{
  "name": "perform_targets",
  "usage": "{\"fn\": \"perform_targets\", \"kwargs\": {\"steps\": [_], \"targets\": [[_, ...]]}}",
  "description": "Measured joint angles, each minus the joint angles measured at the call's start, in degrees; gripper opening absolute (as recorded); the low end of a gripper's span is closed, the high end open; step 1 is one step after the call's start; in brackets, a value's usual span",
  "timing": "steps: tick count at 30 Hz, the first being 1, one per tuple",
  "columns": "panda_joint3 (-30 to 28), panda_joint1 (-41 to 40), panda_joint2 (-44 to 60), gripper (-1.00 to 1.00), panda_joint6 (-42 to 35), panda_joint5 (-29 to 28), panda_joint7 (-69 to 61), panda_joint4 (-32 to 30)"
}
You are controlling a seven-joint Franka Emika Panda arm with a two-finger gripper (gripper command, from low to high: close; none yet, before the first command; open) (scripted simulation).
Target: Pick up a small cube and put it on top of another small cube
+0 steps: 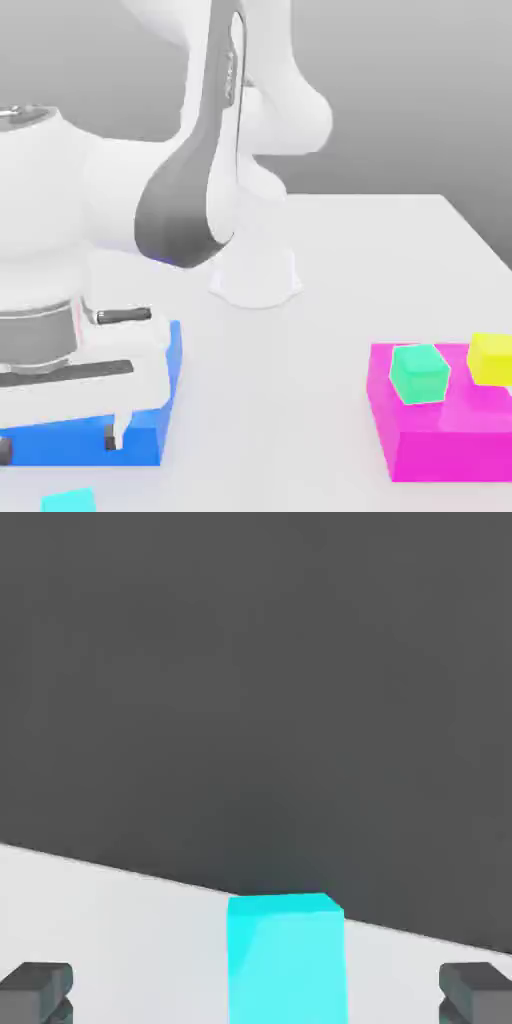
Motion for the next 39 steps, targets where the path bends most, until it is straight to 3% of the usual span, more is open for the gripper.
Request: {"fn": "perform_targets", "kwargs": {"steps": [4, 5, 12, 17, 25, 29, 33, 37, 38, 39], "targets": [[1.70, -2.01, 8.31, 0.00, 5.05, 1.97, -2.66, 1.60], [2.24, -2.46, 10.16, -1.00, 6.45, 2.46, -3.04, 2.00], [2.33, -2.54, 10.52, -1.00, 6.60, 2.61, -3.18, 2.08], [1.03, 0.37, 1.59, -1.00, 0.40, 0.27, -0.49, -0.58], [8.88, 13.11, -14.92, -1.00, -5.35, -2.83, 12.09, -10.80], [13.32, 23.24, -23.48, -1.00, -8.30, -4.36, 18.89, -16.23], [17.21, 27.42, -31.71, -1.00, -11.17, -5.81, 25.48, -21.52], [18.89, 28.25, -28.34, -1.00, -4.66, -7.10, 27.91, -24.67], [18.95, 28.31, -26.63, 1.00, -2.37, -7.44, 28.21, -25.27], [18.95, 28.31, -26.63, 1.00, -2.37, -7.43, 28.21, -25.27]]}}
